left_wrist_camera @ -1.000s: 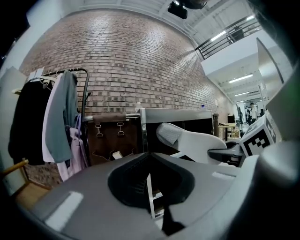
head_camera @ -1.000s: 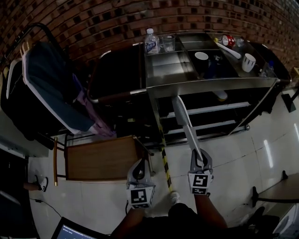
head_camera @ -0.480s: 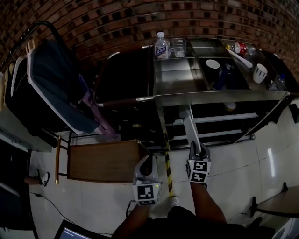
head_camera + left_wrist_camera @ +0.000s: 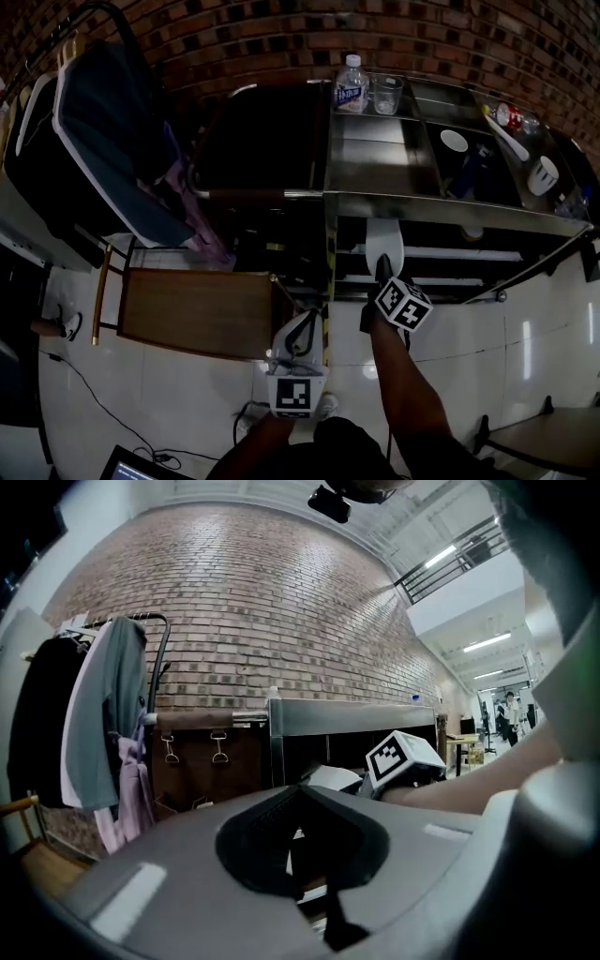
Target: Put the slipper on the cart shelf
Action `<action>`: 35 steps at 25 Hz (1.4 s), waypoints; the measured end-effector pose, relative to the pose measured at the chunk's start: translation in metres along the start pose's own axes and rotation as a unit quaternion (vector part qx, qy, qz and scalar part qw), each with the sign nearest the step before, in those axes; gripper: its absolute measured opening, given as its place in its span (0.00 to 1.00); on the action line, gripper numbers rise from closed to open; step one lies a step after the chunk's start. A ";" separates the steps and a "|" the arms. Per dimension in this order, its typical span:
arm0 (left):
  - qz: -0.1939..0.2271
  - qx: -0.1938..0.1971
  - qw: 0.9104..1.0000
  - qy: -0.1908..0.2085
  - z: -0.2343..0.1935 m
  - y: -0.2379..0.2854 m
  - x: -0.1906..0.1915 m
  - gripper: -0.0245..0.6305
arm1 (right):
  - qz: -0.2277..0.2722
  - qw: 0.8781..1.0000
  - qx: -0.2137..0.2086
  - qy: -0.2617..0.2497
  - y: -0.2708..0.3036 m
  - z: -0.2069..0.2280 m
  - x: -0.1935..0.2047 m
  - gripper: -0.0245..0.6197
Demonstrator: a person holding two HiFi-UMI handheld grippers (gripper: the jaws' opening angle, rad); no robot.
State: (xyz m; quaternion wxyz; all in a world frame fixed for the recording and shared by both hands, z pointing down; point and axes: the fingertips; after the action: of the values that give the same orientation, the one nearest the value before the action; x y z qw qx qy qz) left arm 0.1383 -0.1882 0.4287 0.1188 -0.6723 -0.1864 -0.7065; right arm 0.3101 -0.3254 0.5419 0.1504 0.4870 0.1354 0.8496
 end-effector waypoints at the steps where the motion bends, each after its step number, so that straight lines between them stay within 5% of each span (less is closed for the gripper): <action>1: 0.001 0.000 1.000 0.002 0.000 0.001 0.001 0.06 | -0.004 1.000 0.003 0.030 0.009 0.003 -0.001 0.13; 11: -0.005 0.016 0.999 0.032 0.009 -0.005 0.006 0.05 | -0.041 0.985 0.002 0.169 0.081 0.016 0.005 0.13; 16: -0.014 0.007 0.999 0.047 0.001 -0.015 0.010 0.06 | -0.053 0.981 0.002 0.186 0.102 0.022 0.010 0.13; 21: -0.022 -0.002 0.999 0.049 -0.004 -0.022 0.017 0.05 | -0.050 0.986 0.017 0.156 0.112 0.031 0.013 0.15; 30: -0.009 -0.018 0.999 0.041 -0.014 -0.028 0.012 0.06 | -0.045 0.996 0.069 0.045 0.111 0.037 0.007 0.46; 35: 0.001 -0.023 0.999 0.029 -0.014 -0.031 0.004 0.06 | -0.045 0.993 0.098 -0.049 0.099 0.044 0.001 0.54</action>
State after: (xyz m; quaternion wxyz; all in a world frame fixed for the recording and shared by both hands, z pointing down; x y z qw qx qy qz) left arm 0.1126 -0.1659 0.4294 0.1093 -0.6540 -0.1662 -0.7299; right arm 0.3360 -0.4119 0.6014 0.1465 0.5339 0.2328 0.7996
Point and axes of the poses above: the fingertips, and each gripper's own axes: y forward along the fingers, z to its right, x out of its underside, and after that the axes turned 1 degree about x, right-handed
